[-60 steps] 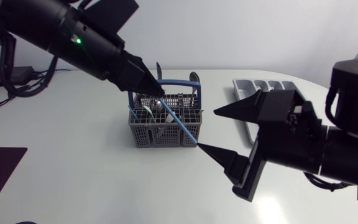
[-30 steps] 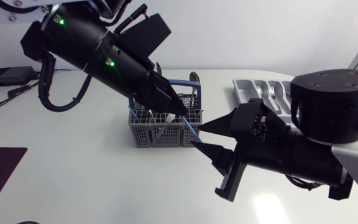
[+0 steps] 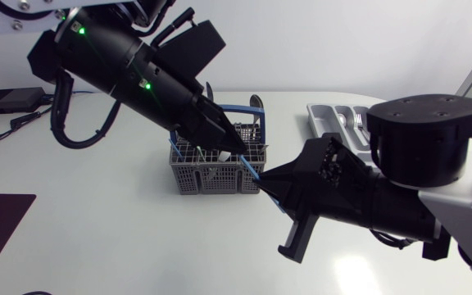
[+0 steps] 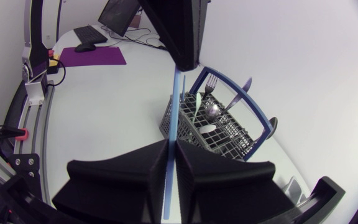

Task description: Unload the cutlery basket into the drawer organizer.

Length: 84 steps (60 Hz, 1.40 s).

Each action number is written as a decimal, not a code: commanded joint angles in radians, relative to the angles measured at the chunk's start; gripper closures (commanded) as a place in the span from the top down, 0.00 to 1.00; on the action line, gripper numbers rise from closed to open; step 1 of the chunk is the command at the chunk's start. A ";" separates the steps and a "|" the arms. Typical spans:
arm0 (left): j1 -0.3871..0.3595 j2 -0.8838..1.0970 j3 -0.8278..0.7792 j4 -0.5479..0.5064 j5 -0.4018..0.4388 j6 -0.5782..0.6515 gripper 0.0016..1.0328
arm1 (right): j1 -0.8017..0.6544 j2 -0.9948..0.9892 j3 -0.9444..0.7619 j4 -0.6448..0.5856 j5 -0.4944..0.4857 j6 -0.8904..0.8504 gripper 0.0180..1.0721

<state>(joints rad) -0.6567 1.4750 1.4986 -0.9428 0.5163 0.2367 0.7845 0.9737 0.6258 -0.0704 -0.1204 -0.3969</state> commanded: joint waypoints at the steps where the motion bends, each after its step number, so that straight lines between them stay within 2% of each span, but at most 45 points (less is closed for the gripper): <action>1: 0.008 0.015 -0.017 0.009 0.007 0.013 0.25 | 0.012 -0.003 -0.026 -0.014 -0.002 -0.014 0.06; 5: 0.028 0.013 0.003 0.009 0.007 0.003 0.61 | 0.013 -0.013 -0.028 -0.031 -0.004 -0.016 0.06; 8: 0.062 0.011 0.034 0.010 0.007 -0.014 0.82 | 0.012 -0.021 -0.029 -0.048 -0.004 -0.016 0.06; 11: 0.097 -0.001 0.060 0.013 0.007 -0.020 0.86 | 0.005 -0.035 -0.032 -0.066 -0.004 -0.016 0.06; 15: 0.158 -0.016 0.088 0.032 0.008 -0.050 0.86 | -0.007 -0.053 -0.035 -0.091 -0.004 -0.017 0.06; 18: 0.233 -0.035 0.115 0.042 0.008 -0.066 0.86 | -0.034 -0.073 -0.041 -0.109 -0.007 -0.022 0.06; 28: 0.374 -0.051 0.041 0.042 0.005 -0.007 0.86 | -0.261 -0.107 -0.035 -0.166 -0.113 -0.046 0.06; 30: 0.378 -0.053 0.020 0.042 0.001 0.010 0.86 | -0.318 -0.104 -0.032 -0.167 -0.137 -0.046 0.06; 35: 0.378 -0.062 -0.064 0.042 -0.079 0.078 0.86 | -0.444 -0.076 -0.012 -0.169 -0.180 -0.049 0.06; 41: 0.371 -0.068 -0.120 0.033 -0.136 0.145 0.86 | -0.605 -0.001 0.028 -0.157 -0.240 -0.048 0.06; 46: 0.365 -0.073 -0.158 0.029 -0.179 0.219 0.86 | -0.725 0.125 0.084 -0.138 -0.265 -0.033 0.06; 52: 0.356 -0.078 -0.182 0.029 -0.193 0.279 0.86 | -0.808 0.278 0.163 -0.106 -0.268 0.020 0.06; 65: 0.330 -0.085 -0.244 0.052 -0.219 0.432 0.86 | -0.843 0.589 0.359 -0.089 -0.188 0.158 0.06; 84: 0.341 -0.133 -0.397 0.223 -0.220 0.581 0.86 | -0.817 0.879 0.531 -0.062 -0.021 0.267 0.07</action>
<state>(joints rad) -0.3229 1.3605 1.1374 -0.7441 0.3000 0.7650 -0.0410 1.7840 1.1110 -0.1448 -0.1593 -0.1787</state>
